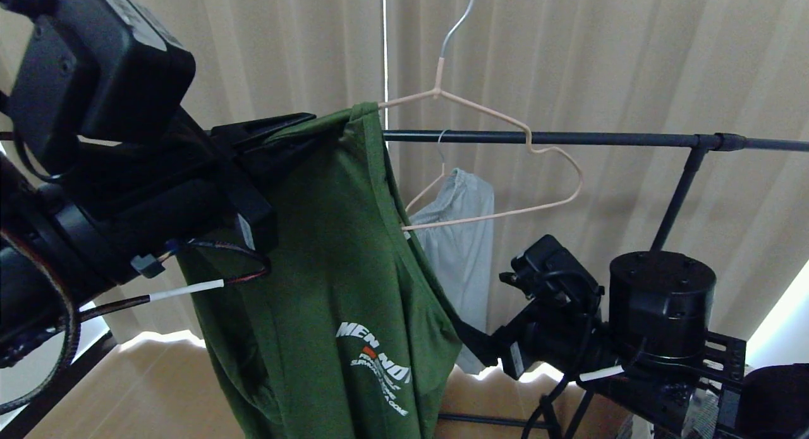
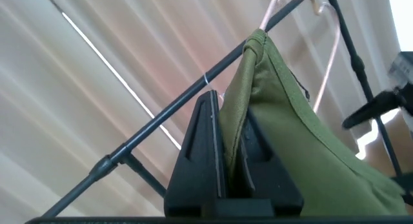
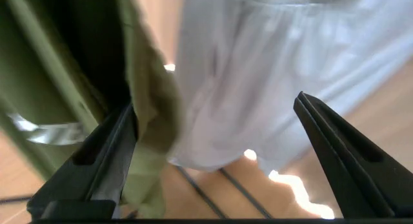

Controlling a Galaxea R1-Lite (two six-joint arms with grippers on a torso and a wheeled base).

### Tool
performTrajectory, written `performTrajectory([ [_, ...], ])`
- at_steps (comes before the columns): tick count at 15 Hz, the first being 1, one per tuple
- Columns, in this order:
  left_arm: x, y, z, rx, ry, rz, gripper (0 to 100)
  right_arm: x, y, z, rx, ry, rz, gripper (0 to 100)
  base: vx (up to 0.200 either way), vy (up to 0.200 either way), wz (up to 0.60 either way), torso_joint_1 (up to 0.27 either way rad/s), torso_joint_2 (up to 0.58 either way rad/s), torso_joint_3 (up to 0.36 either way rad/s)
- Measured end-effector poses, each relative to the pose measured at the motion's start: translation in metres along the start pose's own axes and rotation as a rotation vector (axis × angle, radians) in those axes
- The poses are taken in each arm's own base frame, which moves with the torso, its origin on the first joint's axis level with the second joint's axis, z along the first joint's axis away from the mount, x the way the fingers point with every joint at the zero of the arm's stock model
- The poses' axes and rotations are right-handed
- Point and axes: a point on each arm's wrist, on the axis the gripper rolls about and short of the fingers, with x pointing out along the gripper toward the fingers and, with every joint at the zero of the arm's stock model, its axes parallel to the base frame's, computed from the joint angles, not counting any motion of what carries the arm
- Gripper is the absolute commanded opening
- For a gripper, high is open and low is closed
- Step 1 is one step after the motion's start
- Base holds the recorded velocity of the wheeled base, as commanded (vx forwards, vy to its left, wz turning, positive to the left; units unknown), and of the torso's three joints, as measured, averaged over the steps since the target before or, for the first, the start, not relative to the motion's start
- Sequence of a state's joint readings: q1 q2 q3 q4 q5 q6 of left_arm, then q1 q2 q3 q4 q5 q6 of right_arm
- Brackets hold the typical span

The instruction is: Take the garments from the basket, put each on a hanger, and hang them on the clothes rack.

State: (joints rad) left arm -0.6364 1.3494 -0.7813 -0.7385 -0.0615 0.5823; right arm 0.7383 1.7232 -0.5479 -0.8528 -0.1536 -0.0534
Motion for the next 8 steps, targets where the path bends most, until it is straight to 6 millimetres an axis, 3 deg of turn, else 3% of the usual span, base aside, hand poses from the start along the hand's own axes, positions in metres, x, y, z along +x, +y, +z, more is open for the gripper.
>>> performTrajectory([
  [4,-0.015,0.001,-0.012,-0.008,0.047,0.013,0,-0.019,-0.038,-0.008,0.04,0.008,-0.145,100,0.0,0.0,0.0,0.0,0.0,0.0],
  [8,-0.04,-0.009,-0.027,-0.04,0.101,-0.008,0,-0.028,-0.079,0.0,0.087,-0.034,-0.293,100,0.0,0.0,0.0,0.0,0.0,0.0],
])
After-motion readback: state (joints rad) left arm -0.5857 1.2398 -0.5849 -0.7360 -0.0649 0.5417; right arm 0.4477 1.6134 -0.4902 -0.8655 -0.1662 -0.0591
